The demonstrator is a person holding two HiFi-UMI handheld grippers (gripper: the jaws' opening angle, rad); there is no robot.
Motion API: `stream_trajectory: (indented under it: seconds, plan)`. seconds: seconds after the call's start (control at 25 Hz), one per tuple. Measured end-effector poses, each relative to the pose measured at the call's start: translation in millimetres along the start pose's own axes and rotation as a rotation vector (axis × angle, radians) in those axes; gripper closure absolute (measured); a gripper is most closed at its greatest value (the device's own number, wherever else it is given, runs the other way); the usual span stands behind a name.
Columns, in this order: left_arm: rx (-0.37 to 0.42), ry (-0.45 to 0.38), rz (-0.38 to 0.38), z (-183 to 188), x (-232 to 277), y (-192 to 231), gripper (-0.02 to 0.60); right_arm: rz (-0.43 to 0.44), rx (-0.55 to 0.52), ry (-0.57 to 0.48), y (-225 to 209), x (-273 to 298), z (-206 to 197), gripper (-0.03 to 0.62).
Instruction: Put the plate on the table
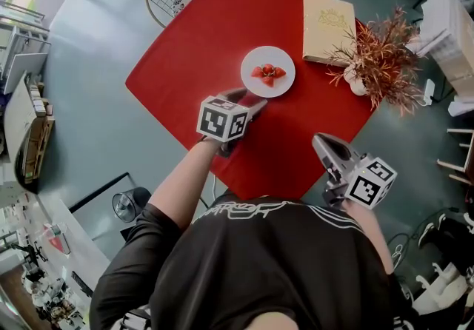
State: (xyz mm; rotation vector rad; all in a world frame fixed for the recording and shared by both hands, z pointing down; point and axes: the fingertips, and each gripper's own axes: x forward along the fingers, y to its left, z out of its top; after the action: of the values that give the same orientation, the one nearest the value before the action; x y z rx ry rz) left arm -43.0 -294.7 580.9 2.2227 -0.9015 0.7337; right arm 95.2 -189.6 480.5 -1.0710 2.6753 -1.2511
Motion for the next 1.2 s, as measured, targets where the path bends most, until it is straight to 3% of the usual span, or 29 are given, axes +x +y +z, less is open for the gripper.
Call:
stream_trajectory:
  seconds: [0.12,0.2,0.28,0.4,0.72,0.92,1.2]
  plan:
    - [0.045,-0.02,-0.002,0.2,-7.4,-7.4,0.397,-0.006,-0.014,0.003,-0.4,-4.2,-1.7,0.588]
    - [0.075,-0.036,-0.005,2.4,-16.6,-15.7,0.519,-0.007,-0.027,-0.002,2.2,-7.3,0.0,0.588]
    - [0.094,-0.051,-0.026,4.2,-27.3,-29.4,0.567,0.004,-0.024,-0.015,7.3,-12.4,2.7,0.588]
    - [0.11,-0.102,-0.091,11.0,-45.9,-62.8,0.574,0.016,-0.027,-0.027,14.0,-26.7,5.4,0.588]
    - [0.109,-0.317,-0.293,36.9,-114.5,-167.1,0.574,0.066,-0.211,-0.049,55.7,-59.0,23.3,0.588]
    - [0.013,-0.462,-0.382,35.0,-172.4,-216.0,0.574,0.118,-0.332,-0.022,93.4,-73.1,13.6,0.588]
    - [-0.013,-0.511,-0.395,11.7,-225.9,-248.7,0.574,0.219,-0.416,0.04,144.0,-81.9,-10.6,0.587]
